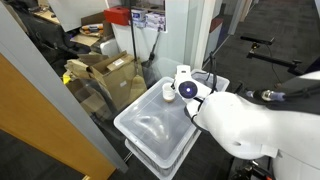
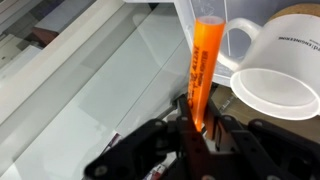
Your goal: Put the marker in the white mug
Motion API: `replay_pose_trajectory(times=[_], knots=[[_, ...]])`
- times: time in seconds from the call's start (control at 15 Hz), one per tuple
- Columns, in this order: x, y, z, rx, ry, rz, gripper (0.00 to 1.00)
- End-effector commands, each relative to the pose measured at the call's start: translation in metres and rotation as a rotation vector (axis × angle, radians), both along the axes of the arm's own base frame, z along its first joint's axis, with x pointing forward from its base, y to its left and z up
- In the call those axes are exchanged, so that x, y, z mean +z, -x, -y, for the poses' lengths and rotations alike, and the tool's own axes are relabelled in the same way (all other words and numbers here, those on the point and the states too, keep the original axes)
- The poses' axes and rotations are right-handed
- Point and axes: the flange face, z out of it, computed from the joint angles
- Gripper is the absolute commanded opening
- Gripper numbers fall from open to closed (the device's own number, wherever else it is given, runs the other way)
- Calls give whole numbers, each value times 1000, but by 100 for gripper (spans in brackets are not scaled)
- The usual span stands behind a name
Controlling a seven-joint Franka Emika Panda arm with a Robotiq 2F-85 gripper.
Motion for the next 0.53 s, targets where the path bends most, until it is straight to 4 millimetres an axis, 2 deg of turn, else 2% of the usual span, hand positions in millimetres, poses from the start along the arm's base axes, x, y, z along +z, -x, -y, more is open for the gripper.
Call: replay_pose_trajectory(times=[0.0,0.07,0.13,0.2,0.47], knots=[[-1,-9,-5,-5,79,78,5],[-2,-10,-7,-7,86,89,5],[8,-7,-4,-5,95,103,5],[28,2,0,-11,100,115,5],[56,-3,4,-19,125,178,5]])
